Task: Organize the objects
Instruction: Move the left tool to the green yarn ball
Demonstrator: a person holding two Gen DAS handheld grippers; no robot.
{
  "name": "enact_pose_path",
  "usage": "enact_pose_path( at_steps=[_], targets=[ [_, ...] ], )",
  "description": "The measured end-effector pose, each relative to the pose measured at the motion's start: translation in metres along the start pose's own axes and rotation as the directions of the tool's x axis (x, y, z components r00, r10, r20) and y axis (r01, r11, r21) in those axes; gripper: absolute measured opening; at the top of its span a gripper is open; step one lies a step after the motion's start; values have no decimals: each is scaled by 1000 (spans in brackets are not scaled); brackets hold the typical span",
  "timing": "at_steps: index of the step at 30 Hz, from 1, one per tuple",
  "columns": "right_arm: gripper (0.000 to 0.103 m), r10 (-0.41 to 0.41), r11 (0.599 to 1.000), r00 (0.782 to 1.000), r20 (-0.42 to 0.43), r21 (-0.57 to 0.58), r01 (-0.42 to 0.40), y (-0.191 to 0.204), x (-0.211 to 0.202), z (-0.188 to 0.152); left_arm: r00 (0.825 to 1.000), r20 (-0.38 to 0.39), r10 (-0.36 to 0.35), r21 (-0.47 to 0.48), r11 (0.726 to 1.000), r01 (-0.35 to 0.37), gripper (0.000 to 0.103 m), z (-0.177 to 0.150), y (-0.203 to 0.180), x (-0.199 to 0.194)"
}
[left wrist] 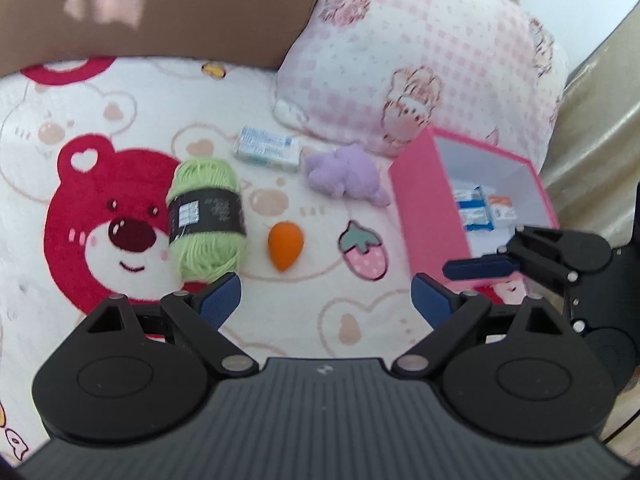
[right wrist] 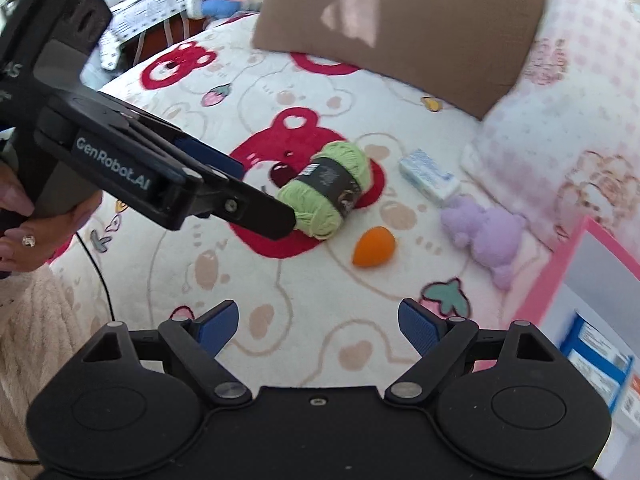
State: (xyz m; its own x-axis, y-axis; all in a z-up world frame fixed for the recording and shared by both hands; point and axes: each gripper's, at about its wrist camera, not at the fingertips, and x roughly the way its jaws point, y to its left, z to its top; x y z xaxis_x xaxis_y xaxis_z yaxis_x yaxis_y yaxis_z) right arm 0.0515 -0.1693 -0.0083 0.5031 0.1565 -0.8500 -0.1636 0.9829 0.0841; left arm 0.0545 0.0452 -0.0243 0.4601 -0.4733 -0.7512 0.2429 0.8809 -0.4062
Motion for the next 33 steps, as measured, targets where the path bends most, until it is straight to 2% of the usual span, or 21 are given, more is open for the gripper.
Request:
enact_pose_path(
  at_steps=[5, 15, 20, 23, 26, 33],
  targets=[
    [89, 18, 1000, 1000, -11, 14, -18, -5, 27, 2, 998, 22, 59, 18, 998, -59, 93, -5, 13, 11],
    [89, 8, 999, 996, 86, 45, -12, 1, 60, 15, 998, 49, 28, -68, 997, -25, 91, -4, 51, 23],
    [89, 8, 1000, 993, 114, 23, -10, 10, 69, 28, 996, 66, 67, -74, 995, -62, 91, -5, 58, 26],
    [89, 12, 999, 992, 128, 31, -16, 13, 77, 37, 995, 76, 61, -97, 994, -54, 91, -6, 67, 29],
    [89, -12, 1000, 990, 143, 12, 11, 18, 87, 41, 993, 107, 58, -132, 990, -43, 91, -6, 78, 32],
    [87, -8, 1000, 990, 143, 14, 6, 20, 112, 51, 987, 154, 54, -150, 988, -31, 91, -5, 95, 43]
  ],
)
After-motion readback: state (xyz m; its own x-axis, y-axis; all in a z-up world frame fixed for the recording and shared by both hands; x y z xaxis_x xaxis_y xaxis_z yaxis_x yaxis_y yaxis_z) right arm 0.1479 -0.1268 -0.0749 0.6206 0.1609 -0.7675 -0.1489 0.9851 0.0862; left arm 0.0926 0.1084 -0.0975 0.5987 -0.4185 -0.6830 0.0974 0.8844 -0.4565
